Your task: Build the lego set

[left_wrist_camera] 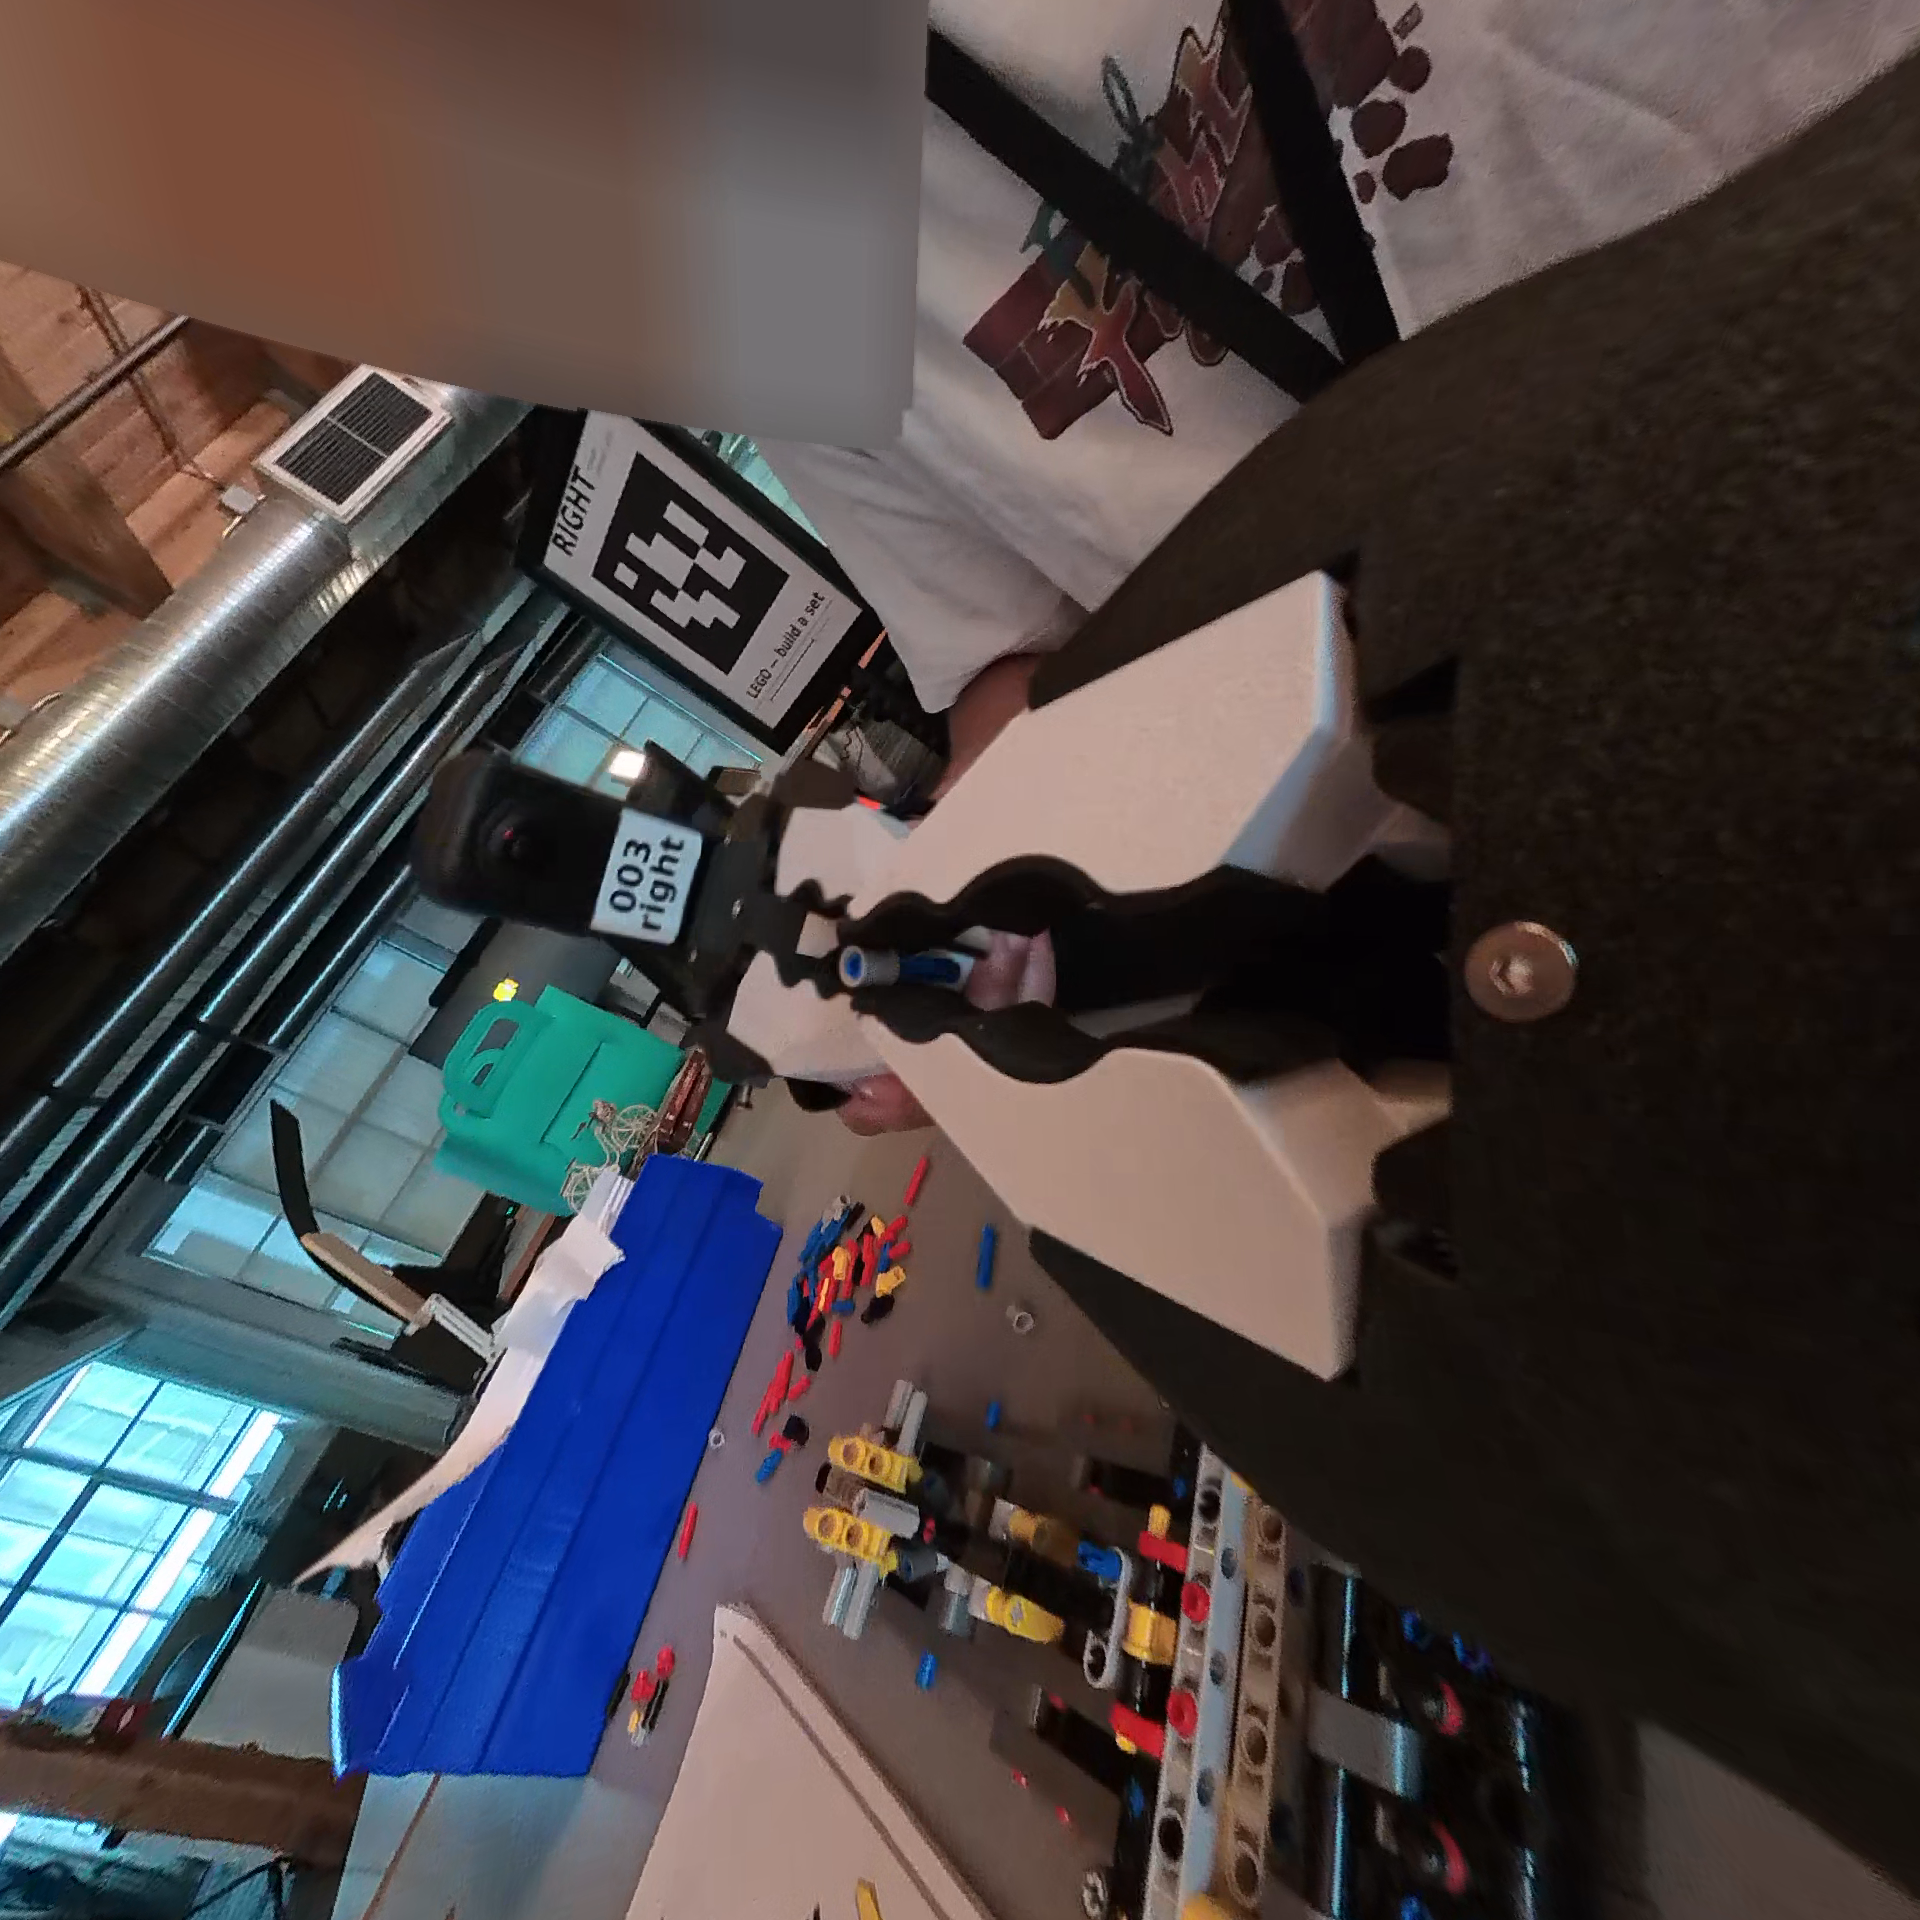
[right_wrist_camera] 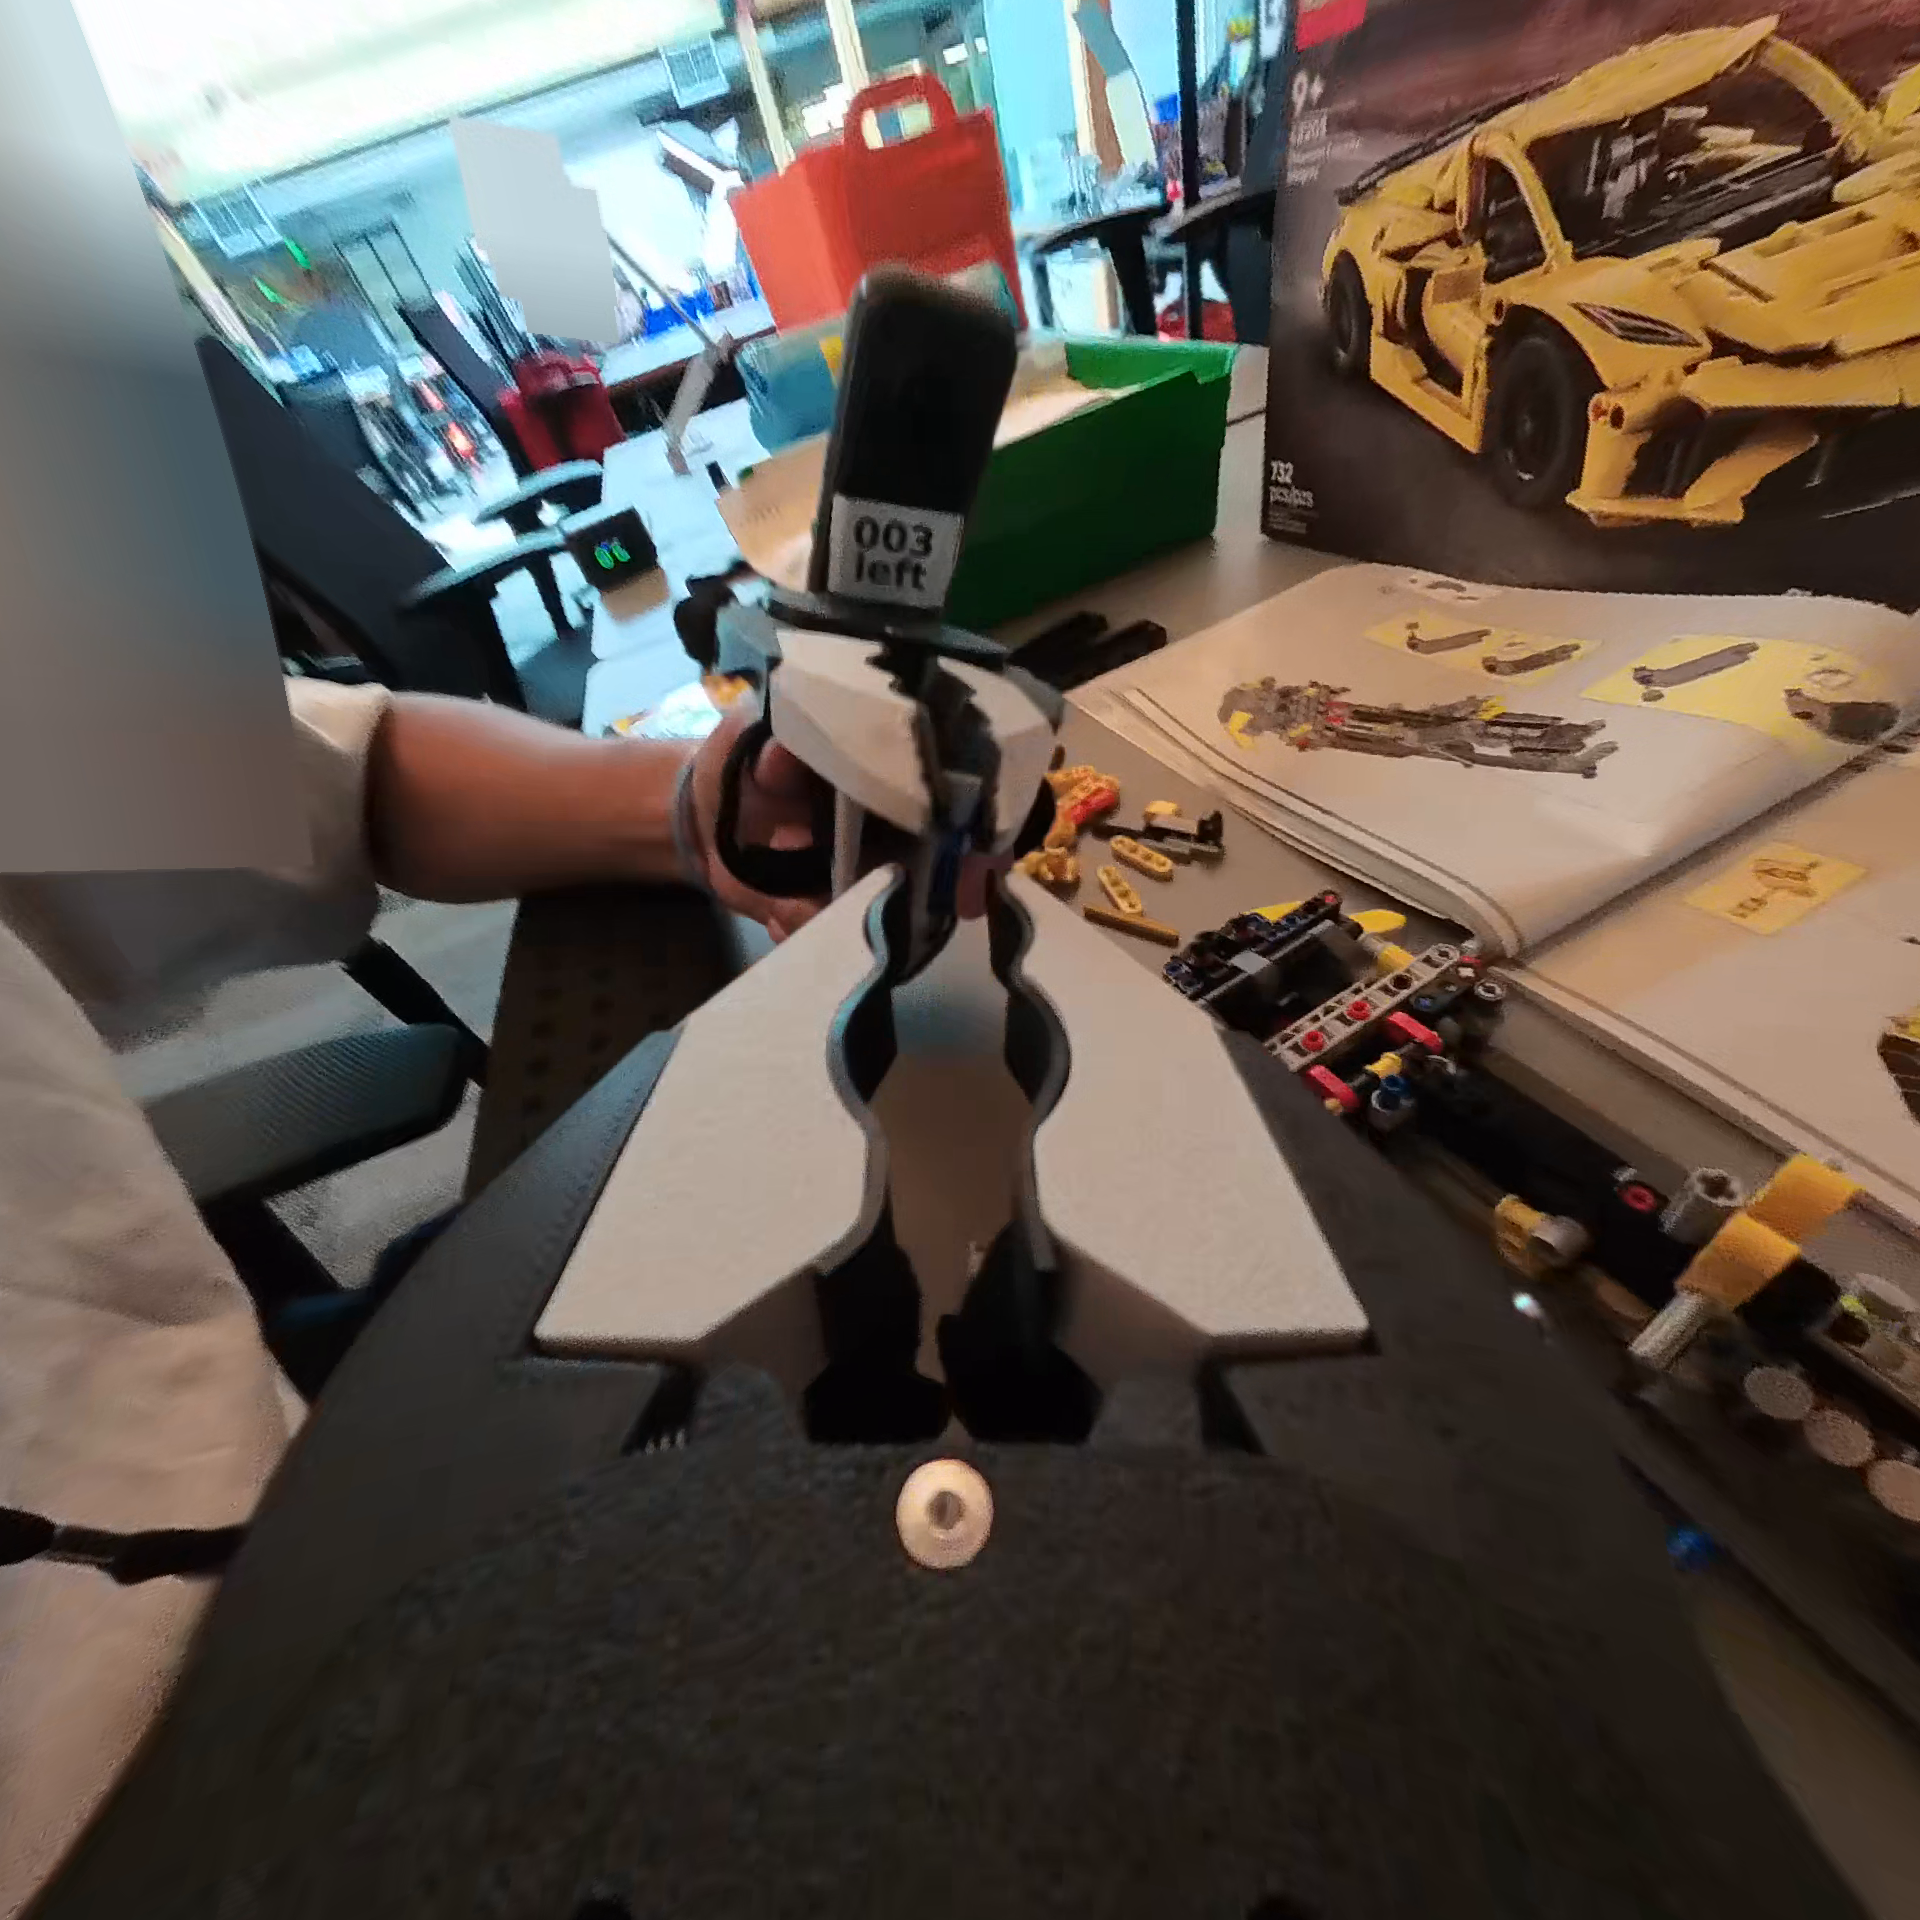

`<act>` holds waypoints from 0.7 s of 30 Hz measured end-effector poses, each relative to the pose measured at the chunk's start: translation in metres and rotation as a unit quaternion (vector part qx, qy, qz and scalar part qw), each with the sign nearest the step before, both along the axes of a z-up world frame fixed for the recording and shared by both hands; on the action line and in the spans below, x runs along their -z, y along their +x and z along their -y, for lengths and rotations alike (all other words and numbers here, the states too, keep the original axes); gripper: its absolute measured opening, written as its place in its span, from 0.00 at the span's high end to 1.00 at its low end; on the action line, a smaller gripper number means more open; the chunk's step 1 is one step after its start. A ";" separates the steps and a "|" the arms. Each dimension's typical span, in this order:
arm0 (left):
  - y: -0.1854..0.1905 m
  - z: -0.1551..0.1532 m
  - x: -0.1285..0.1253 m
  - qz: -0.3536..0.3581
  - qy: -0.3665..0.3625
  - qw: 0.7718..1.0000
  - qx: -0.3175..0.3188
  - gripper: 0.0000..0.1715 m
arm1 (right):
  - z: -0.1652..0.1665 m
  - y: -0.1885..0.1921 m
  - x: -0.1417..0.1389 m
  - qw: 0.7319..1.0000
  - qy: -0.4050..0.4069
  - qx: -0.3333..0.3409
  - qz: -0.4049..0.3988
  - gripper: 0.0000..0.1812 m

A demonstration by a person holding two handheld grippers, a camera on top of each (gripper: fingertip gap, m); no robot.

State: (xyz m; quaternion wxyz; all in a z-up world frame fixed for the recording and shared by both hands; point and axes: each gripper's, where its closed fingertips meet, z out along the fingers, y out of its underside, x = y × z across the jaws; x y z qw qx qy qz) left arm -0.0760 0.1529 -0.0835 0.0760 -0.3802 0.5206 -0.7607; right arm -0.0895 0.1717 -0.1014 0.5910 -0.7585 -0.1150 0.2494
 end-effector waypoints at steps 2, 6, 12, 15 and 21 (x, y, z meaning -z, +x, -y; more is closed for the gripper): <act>-0.001 0.002 0.001 0.006 0.016 1.000 0.000 0.98 | 0.002 -0.001 -0.001 1.000 0.004 -0.010 -0.004 0.96; -0.006 0.007 0.016 0.019 0.114 0.993 0.001 0.98 | 0.009 -0.002 0.011 0.998 -0.018 -0.030 0.052 0.98; -0.016 0.017 0.043 0.099 0.348 0.932 -0.023 0.97 | 0.024 -0.007 0.033 0.979 -0.043 -0.072 0.187 0.98; -0.018 0.016 0.045 0.108 0.370 0.922 -0.030 0.97 | 0.025 -0.009 0.036 0.979 -0.043 -0.075 0.183 0.97; -0.019 0.017 0.047 0.123 0.387 0.913 -0.035 0.97 | 0.028 -0.010 0.036 0.982 -0.050 -0.091 0.155 0.98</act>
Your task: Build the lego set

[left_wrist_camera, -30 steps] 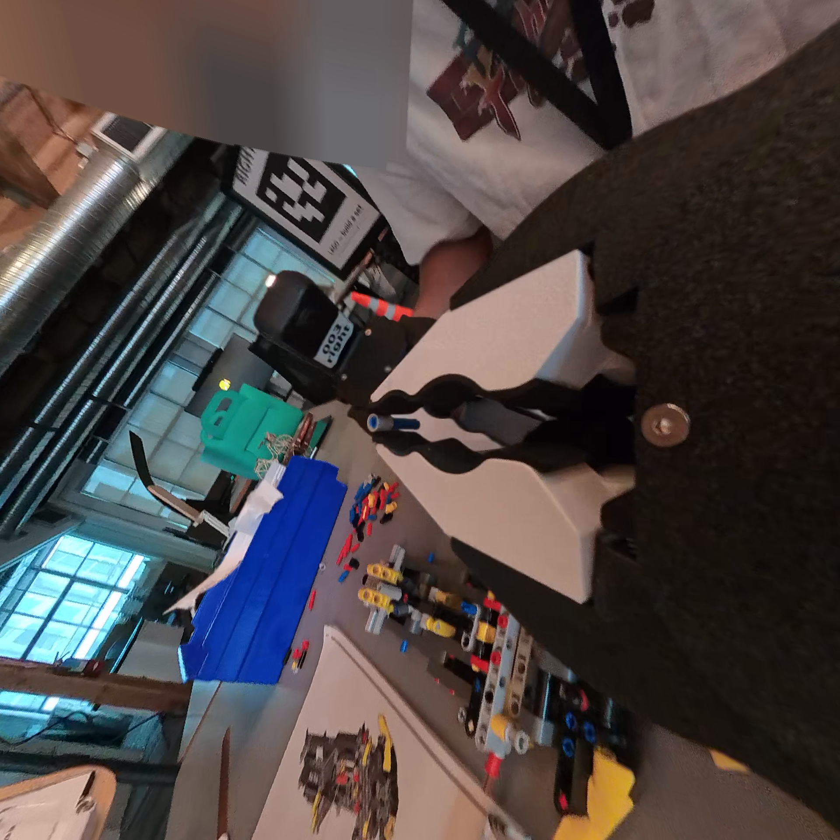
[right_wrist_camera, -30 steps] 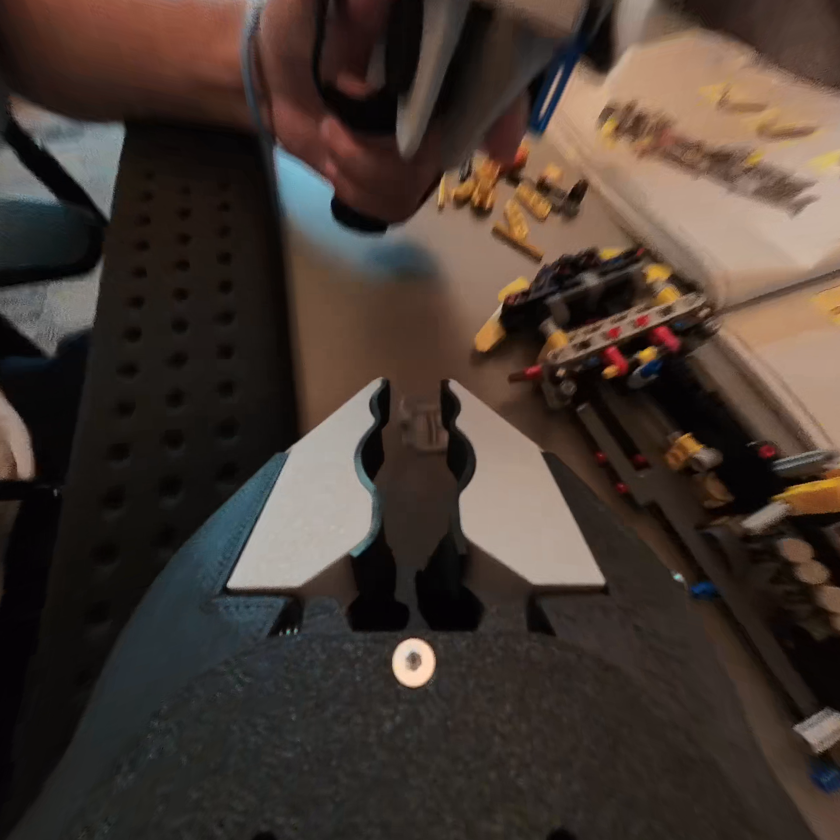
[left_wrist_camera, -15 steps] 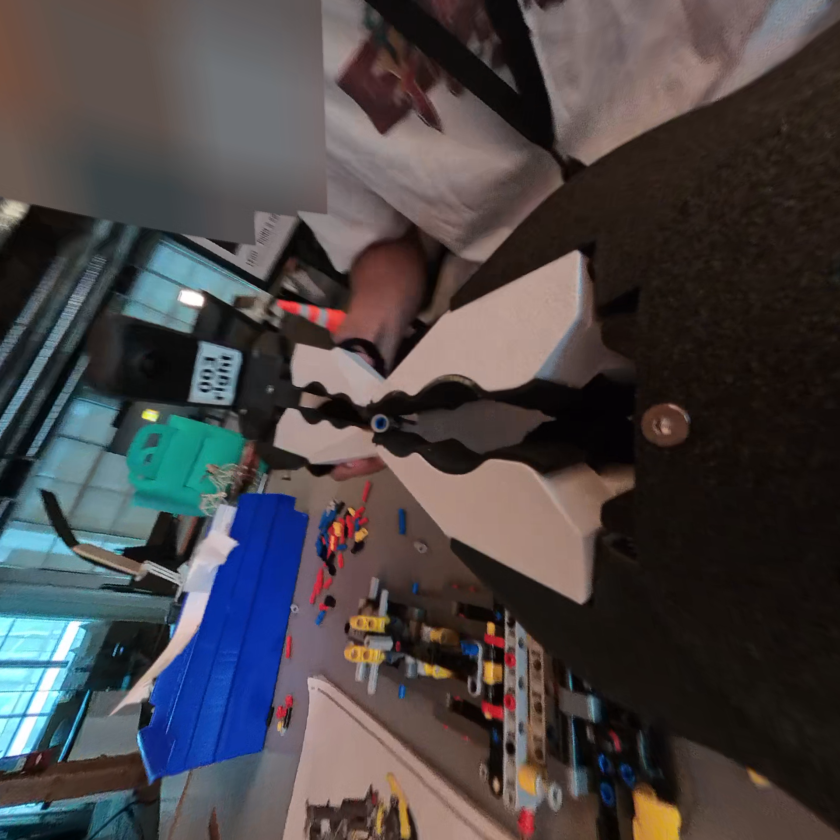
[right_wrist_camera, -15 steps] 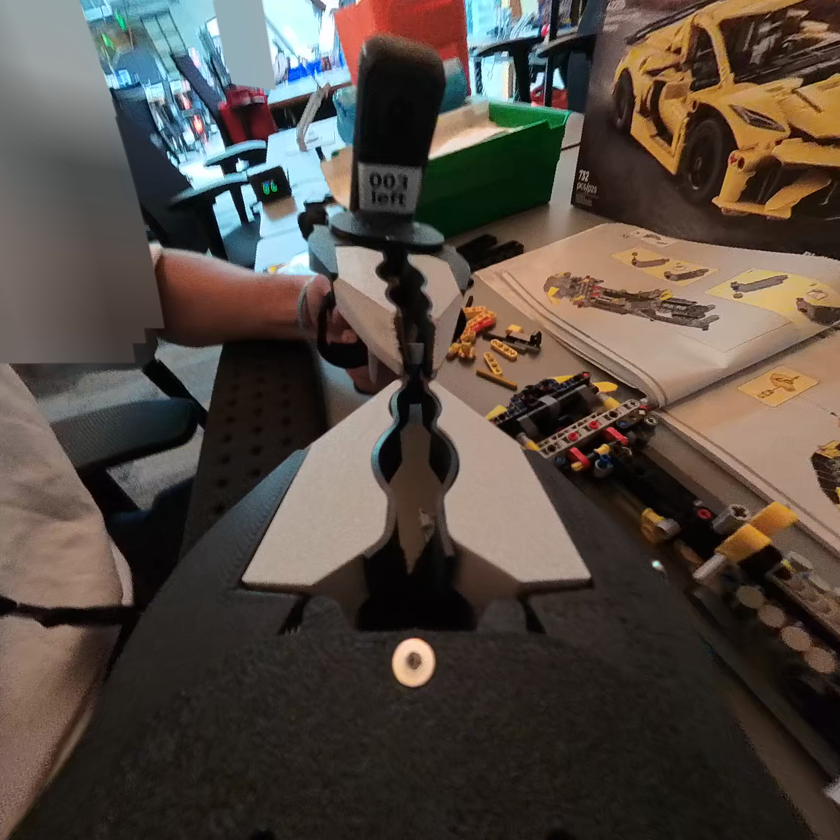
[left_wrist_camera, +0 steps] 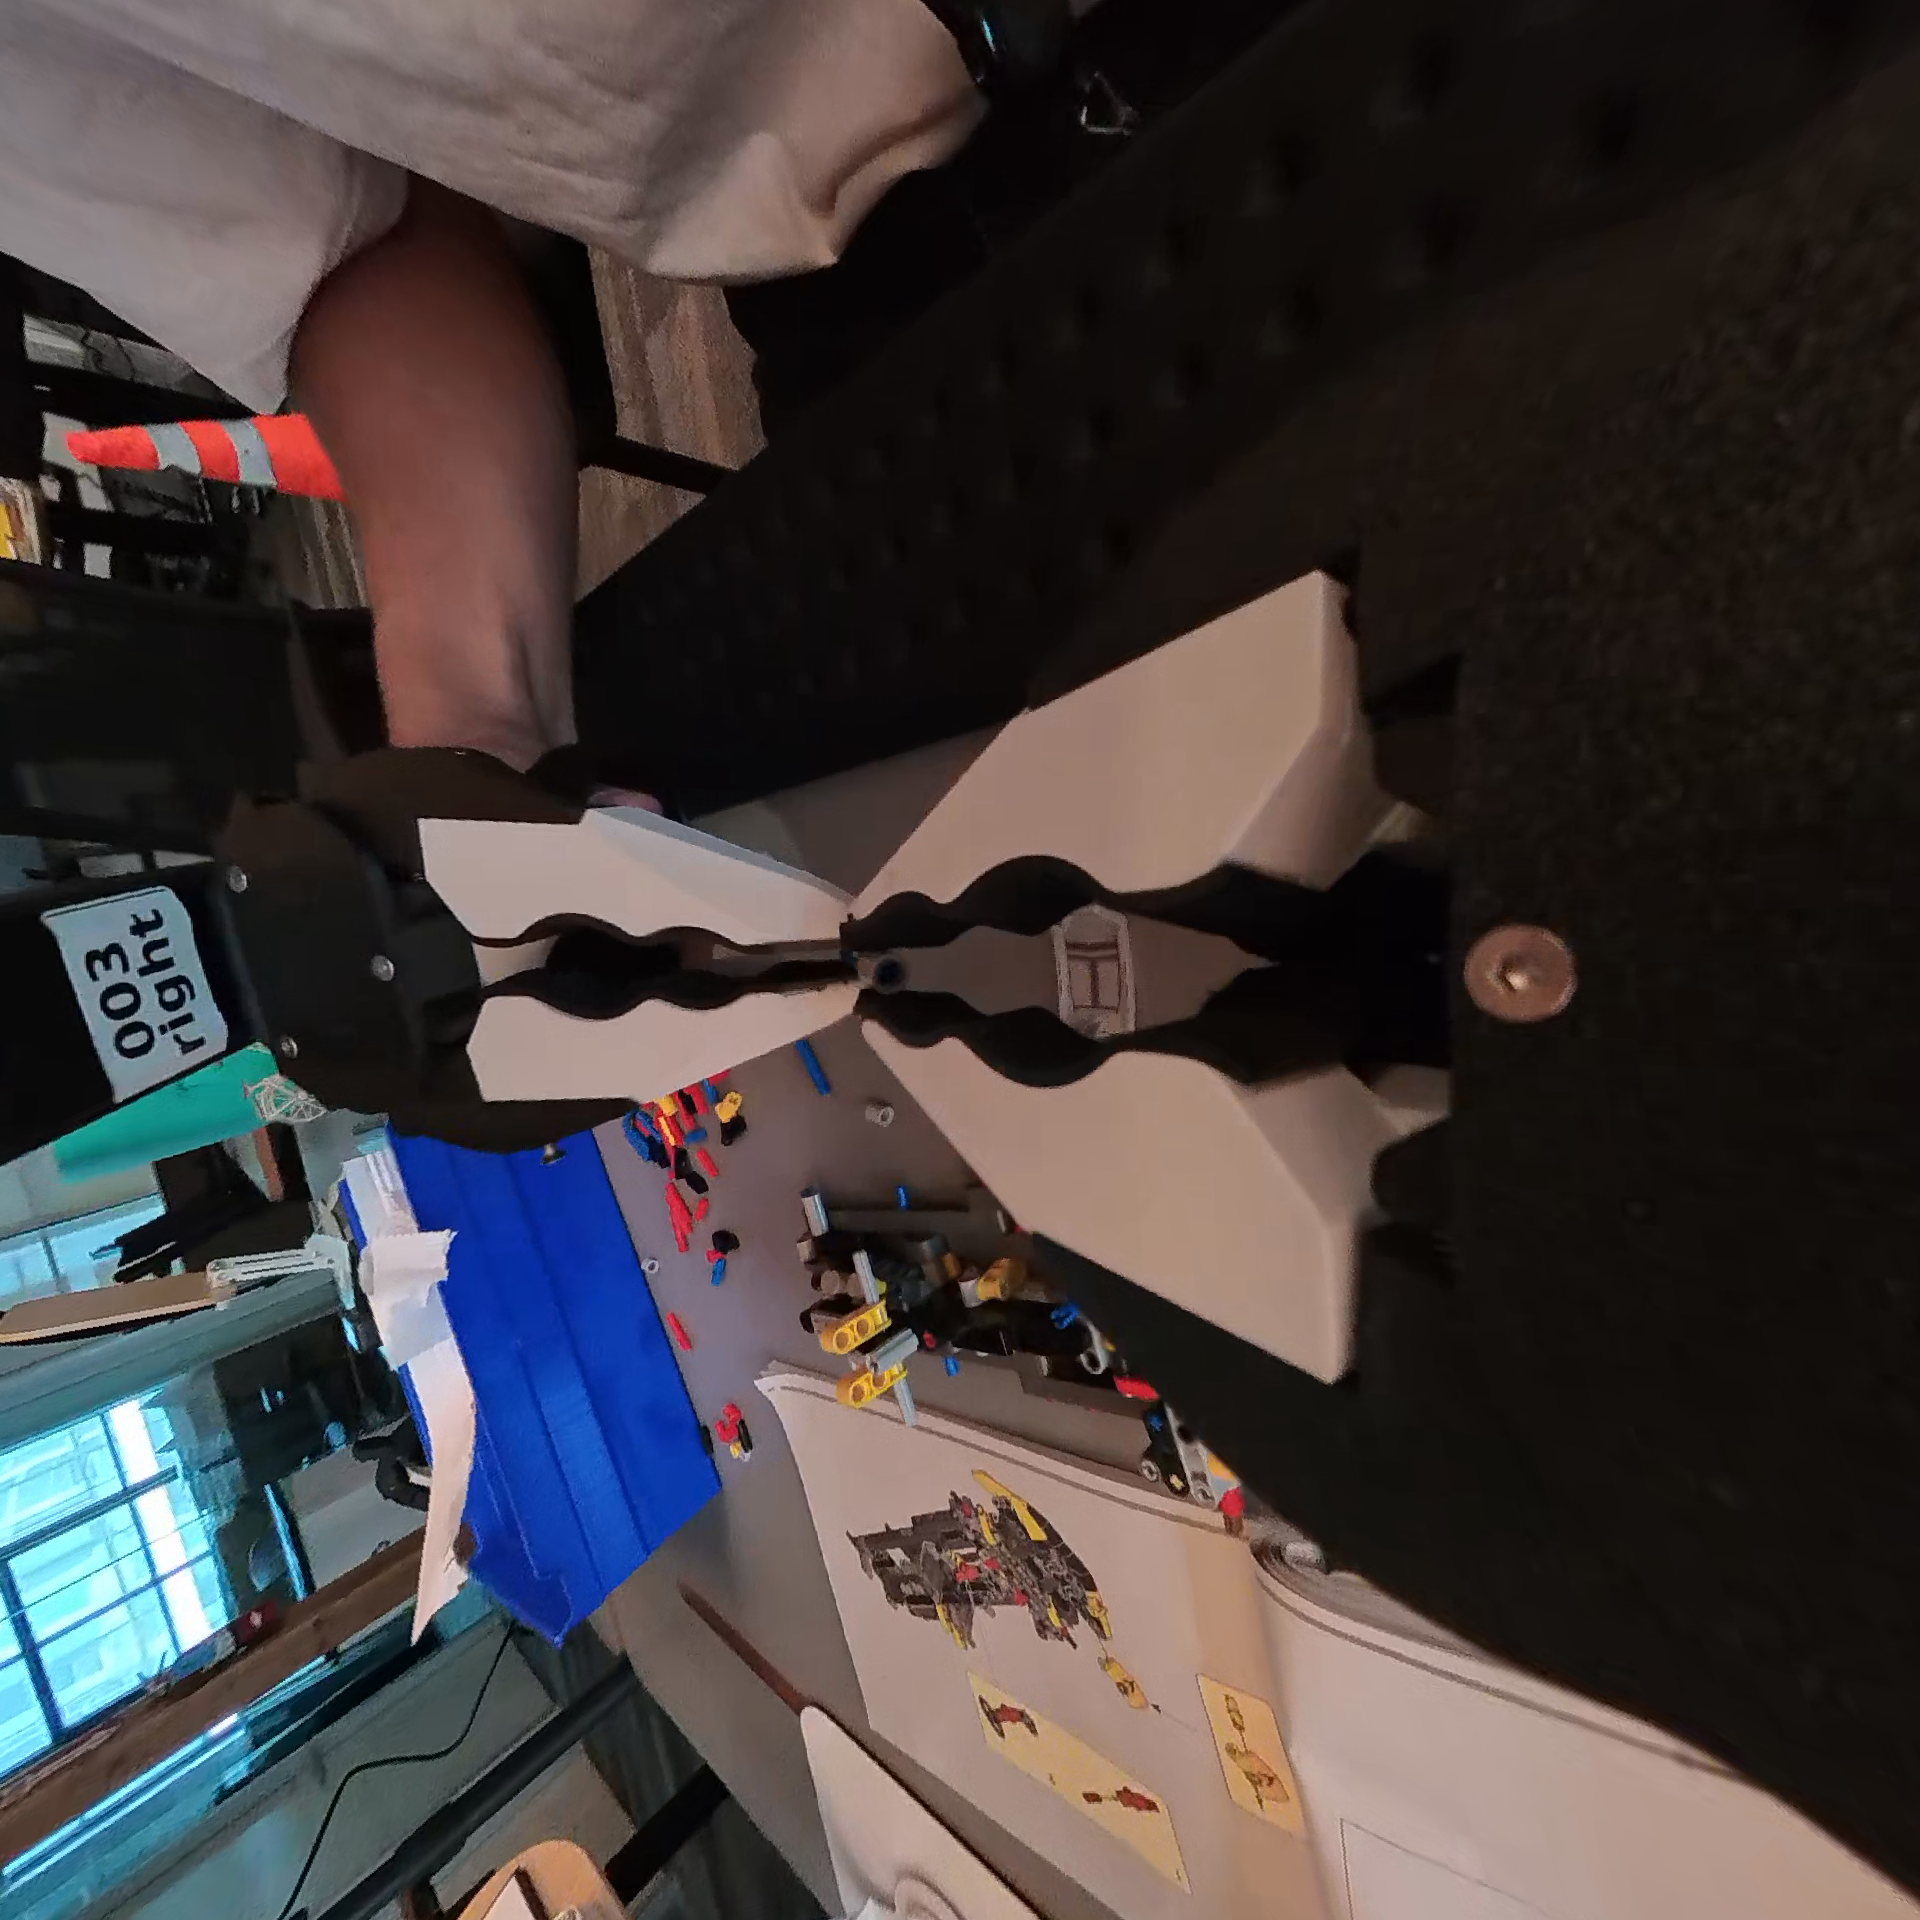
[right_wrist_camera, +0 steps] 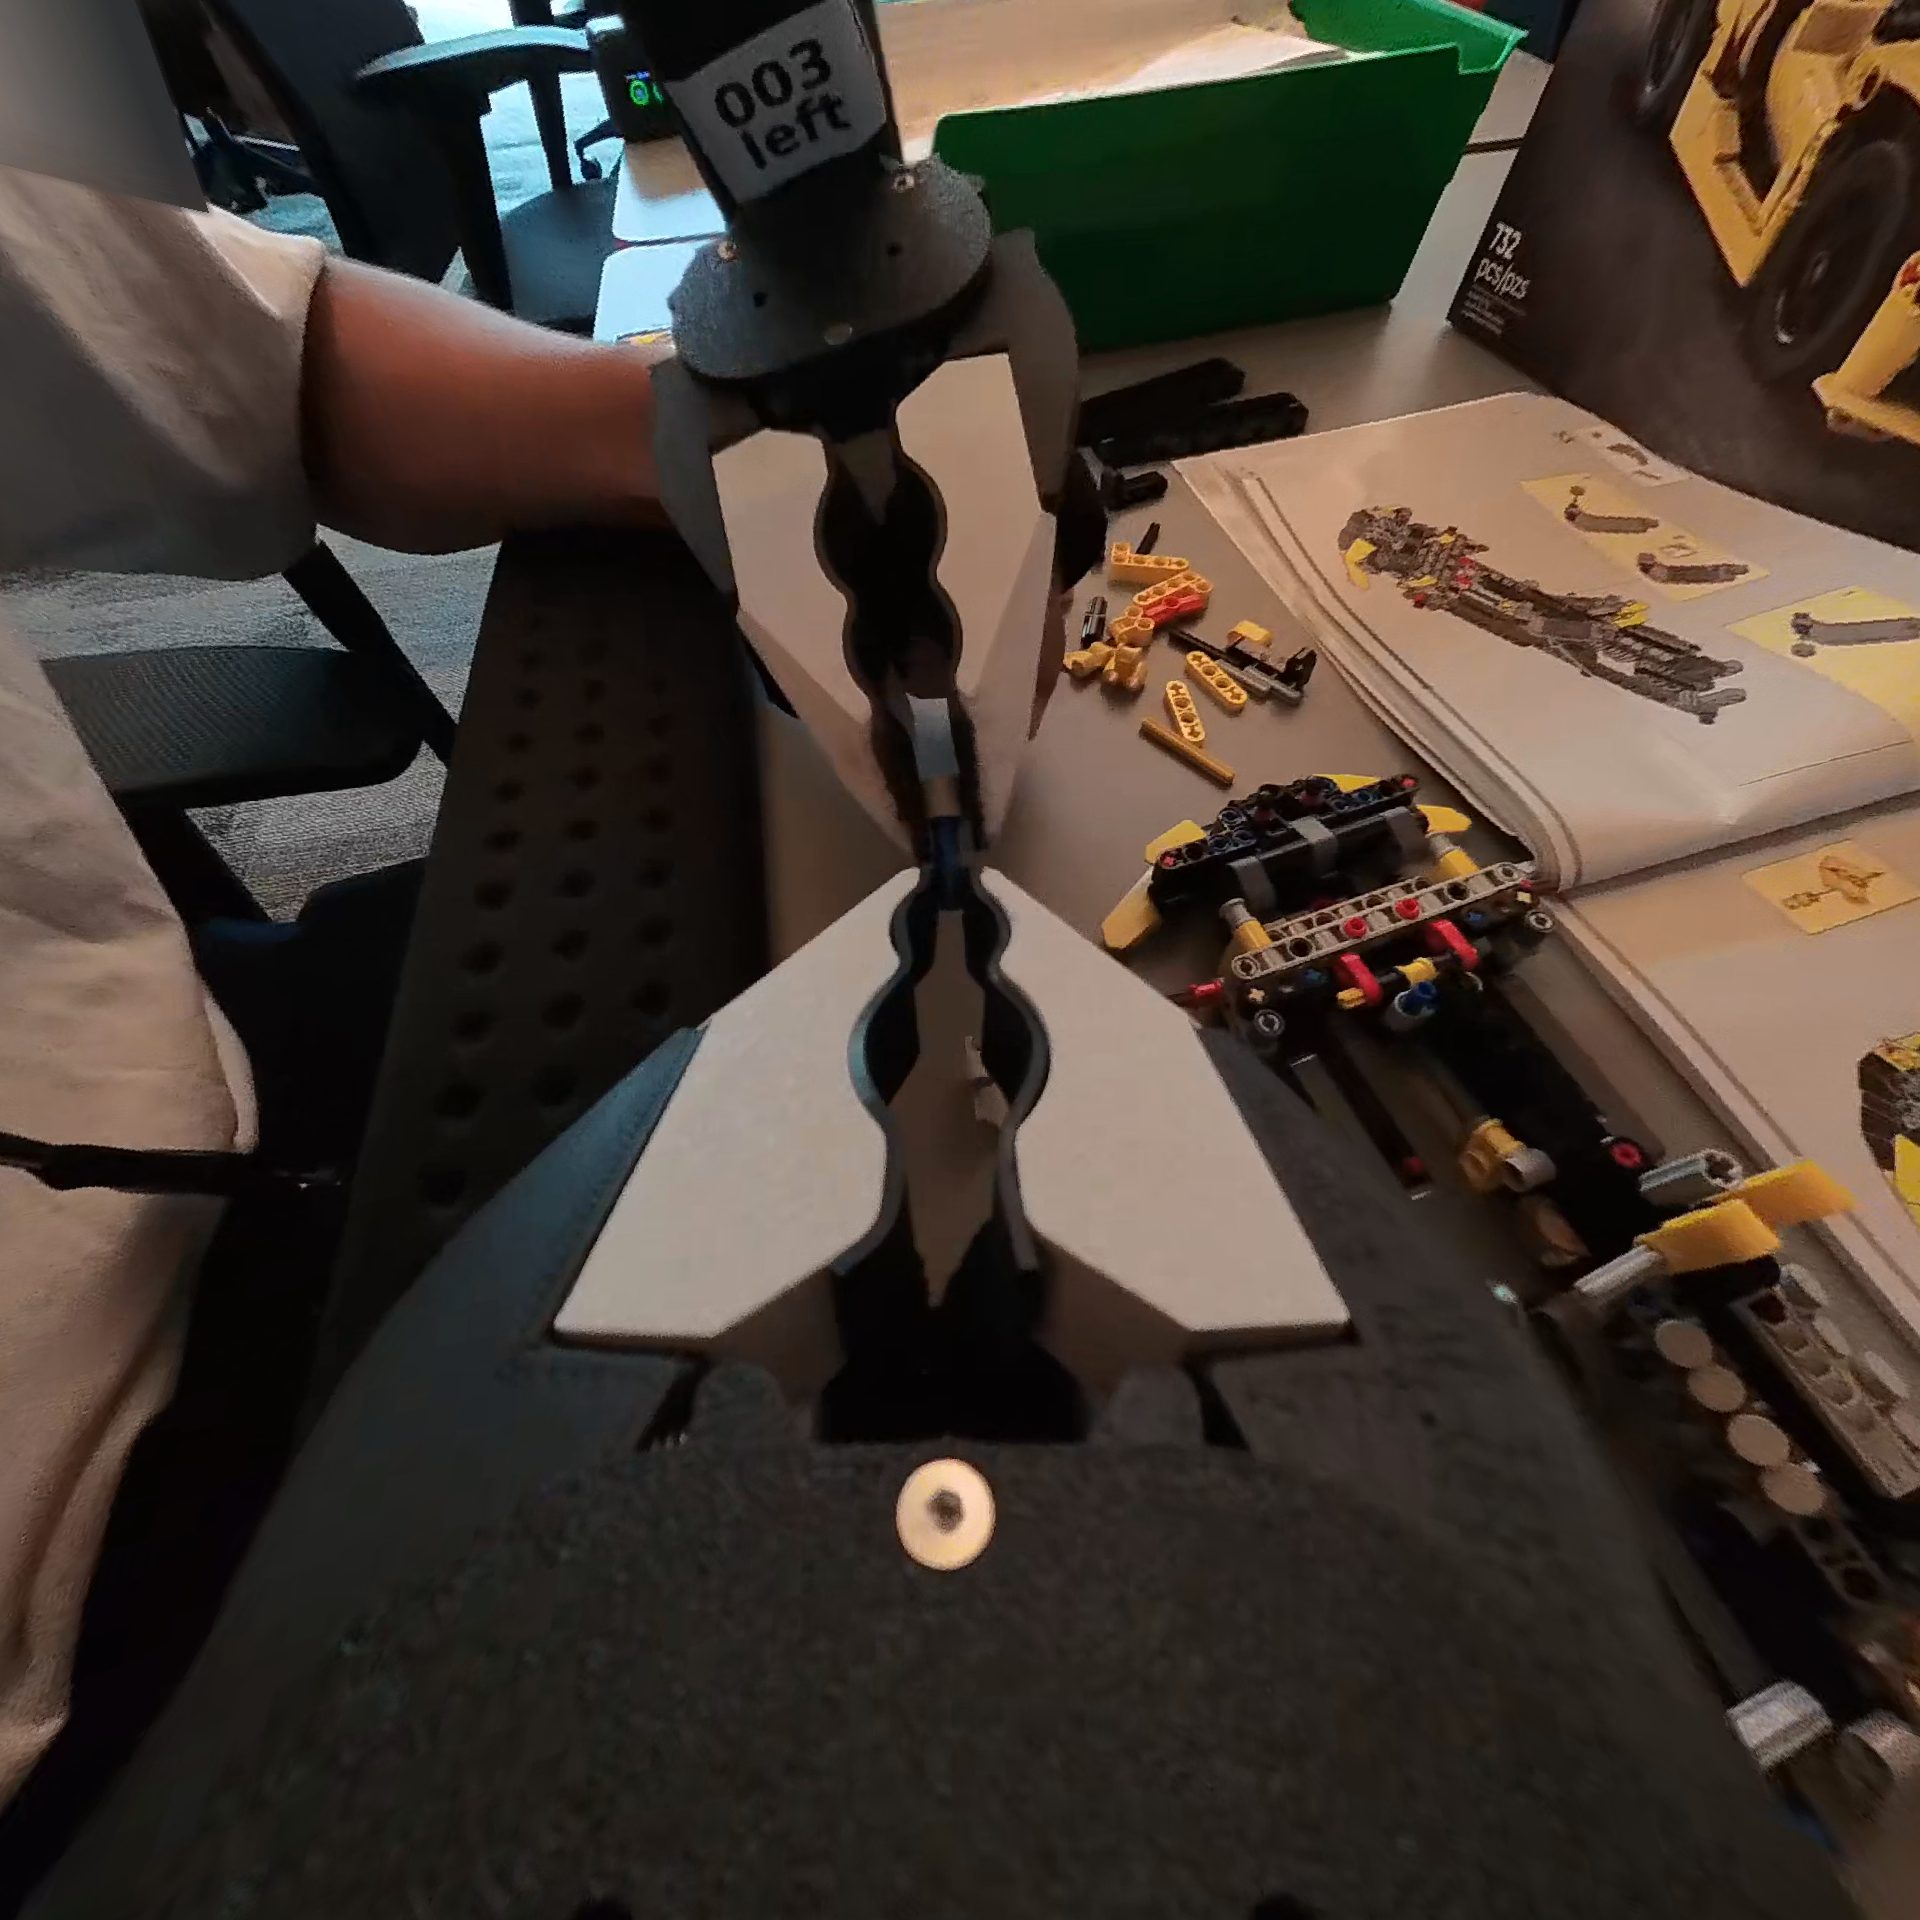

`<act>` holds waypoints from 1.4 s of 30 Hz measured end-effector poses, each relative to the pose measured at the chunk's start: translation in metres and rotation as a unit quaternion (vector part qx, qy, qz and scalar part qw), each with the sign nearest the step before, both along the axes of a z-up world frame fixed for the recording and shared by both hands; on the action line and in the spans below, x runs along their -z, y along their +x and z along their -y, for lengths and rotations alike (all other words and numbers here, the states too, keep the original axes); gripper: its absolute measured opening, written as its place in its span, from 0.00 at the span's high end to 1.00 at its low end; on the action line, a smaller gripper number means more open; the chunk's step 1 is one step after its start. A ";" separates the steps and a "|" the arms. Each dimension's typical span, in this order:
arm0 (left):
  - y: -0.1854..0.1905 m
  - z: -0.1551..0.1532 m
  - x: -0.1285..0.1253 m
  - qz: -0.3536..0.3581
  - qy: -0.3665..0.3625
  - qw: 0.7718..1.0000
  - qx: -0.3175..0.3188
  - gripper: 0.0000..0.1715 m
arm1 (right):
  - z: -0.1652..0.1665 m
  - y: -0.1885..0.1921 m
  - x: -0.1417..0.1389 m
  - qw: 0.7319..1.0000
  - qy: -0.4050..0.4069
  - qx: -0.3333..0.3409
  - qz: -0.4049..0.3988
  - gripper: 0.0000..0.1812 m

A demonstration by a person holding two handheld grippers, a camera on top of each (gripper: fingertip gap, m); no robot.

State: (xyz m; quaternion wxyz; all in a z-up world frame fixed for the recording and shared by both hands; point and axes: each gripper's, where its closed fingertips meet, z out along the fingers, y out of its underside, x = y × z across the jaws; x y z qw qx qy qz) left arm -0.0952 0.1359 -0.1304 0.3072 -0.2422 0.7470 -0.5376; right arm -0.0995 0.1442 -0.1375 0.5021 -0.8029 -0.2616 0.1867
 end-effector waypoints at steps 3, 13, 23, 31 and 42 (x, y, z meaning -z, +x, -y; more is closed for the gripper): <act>-0.003 0.003 0.004 0.004 0.017 1.000 0.009 0.97 | 0.003 -0.003 0.002 1.000 -0.006 -0.015 0.011 0.98; 0.003 -0.004 -0.009 0.098 0.084 0.991 -0.041 0.97 | 0.006 -0.002 -0.017 0.968 -0.073 -0.036 -0.238 0.86; 0.004 0.001 -0.019 0.175 0.129 0.974 -0.060 0.97 | 0.008 0.000 -0.028 0.935 -0.084 -0.047 -0.342 0.98; 0.004 0.004 -0.013 0.168 0.151 0.972 -0.068 0.98 | 0.007 0.003 -0.027 0.934 -0.085 -0.043 -0.345 1.00; 0.008 -0.002 -0.011 0.161 0.158 0.971 -0.083 0.98 | 0.005 0.005 -0.022 0.935 -0.095 -0.036 -0.340 0.98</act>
